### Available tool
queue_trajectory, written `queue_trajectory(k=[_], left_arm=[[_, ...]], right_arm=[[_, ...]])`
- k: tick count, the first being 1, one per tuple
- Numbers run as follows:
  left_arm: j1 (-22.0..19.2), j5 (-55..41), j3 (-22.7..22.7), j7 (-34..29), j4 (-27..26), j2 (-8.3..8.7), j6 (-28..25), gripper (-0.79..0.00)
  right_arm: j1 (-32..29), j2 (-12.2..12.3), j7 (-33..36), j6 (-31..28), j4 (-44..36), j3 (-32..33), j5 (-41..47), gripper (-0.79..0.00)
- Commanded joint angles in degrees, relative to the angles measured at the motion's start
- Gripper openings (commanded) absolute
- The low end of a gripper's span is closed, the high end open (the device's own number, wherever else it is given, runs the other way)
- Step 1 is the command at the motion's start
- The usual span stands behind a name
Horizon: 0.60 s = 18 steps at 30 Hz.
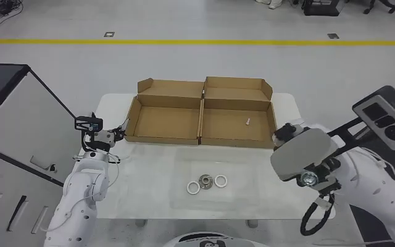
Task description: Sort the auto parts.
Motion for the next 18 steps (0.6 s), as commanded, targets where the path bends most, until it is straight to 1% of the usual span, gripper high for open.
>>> queue_trajectory(k=[1,3,7,13,18], left_arm=[[0.00,0.00,0.00,0.00,0.00,0.00,0.00,0.000],[0.00,0.00,0.00,0.00,0.00,0.00,0.00,0.000],[0.00,0.00,0.00,0.00,0.00,0.00,0.00,0.000],[0.00,0.00,0.00,0.00,0.00,0.00,0.00,0.000],[0.00,0.00,0.00,0.00,0.00,0.00,0.00,0.000]], right_arm=[[0.33,-0.82,-0.40,0.00,0.14,-0.49,-0.22,-0.785],[0.78,-1.79,0.04,0.00,0.83,-1.34,-0.65,-0.785],[1.92,-3.32,3.54,0.00,3.40,-2.51,-0.88,-0.785],[3.03,-5.02,9.34,1.00,5.69,-2.67,0.67,-0.785],[3.08,-6.26,12.33,2.01,6.28,-2.36,2.95,-0.785]])
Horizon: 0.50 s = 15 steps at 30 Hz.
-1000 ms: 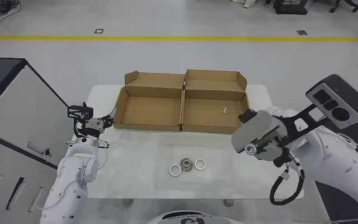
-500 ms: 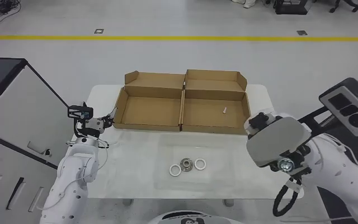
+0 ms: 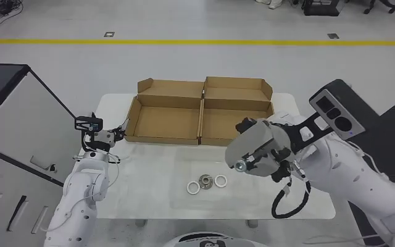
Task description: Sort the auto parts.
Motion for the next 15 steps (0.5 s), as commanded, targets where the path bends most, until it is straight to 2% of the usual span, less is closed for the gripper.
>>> queue_trajectory(k=[1,15], left_arm=[[0.00,0.00,0.00,0.00,0.00,0.00,0.00,0.000],[0.00,0.00,0.00,0.00,0.00,0.00,0.00,0.000]], right_arm=[[-0.18,-0.39,0.38,0.09,0.08,0.24,0.90,-0.785],[-5.00,-3.61,-2.74,-1.53,-0.62,4.64,4.85,-0.785]])
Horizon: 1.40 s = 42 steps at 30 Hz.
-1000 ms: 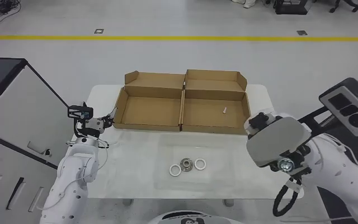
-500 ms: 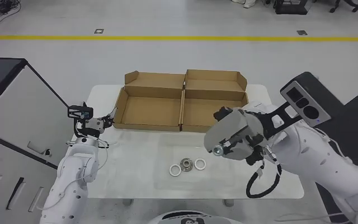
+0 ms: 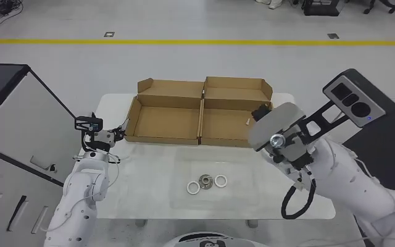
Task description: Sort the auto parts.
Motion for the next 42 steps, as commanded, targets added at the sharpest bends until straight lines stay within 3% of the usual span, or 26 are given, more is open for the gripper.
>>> queue_trajectory(k=[1,6,21,35,42], left_arm=[[0.00,0.00,0.00,0.00,0.00,0.00,0.00,0.000],[0.00,0.00,0.00,0.00,0.00,0.00,0.00,0.000],[0.00,0.00,0.00,0.00,0.00,0.00,0.00,0.000],[0.00,0.00,0.00,0.00,0.00,0.00,0.00,0.000],[0.00,0.00,0.00,0.00,0.00,0.00,0.00,0.000]], right_arm=[[-0.60,-0.40,-0.40,-0.50,-0.06,0.45,0.28,-0.785],[-1.71,-1.59,0.40,-0.64,-0.04,1.27,0.22,-0.785],[-3.60,-3.40,12.43,4.66,0.51,3.52,1.11,-0.785],[-8.80,-5.47,8.63,2.10,-2.40,8.28,2.62,-0.785],[-9.76,-6.54,10.47,2.72,-2.92,9.22,1.99,-0.785]])
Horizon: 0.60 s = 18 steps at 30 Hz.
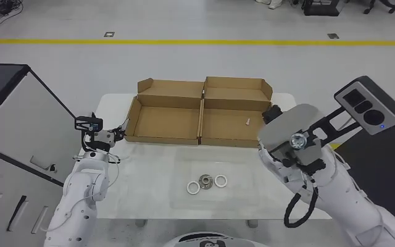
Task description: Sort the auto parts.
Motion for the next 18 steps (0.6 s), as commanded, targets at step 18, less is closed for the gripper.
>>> queue_trajectory(k=[18], left_arm=[[0.00,0.00,0.00,0.00,0.00,0.00,0.00,0.000]], right_arm=[[-0.95,-0.99,3.53,1.81,-0.50,0.54,0.84,-0.785]])
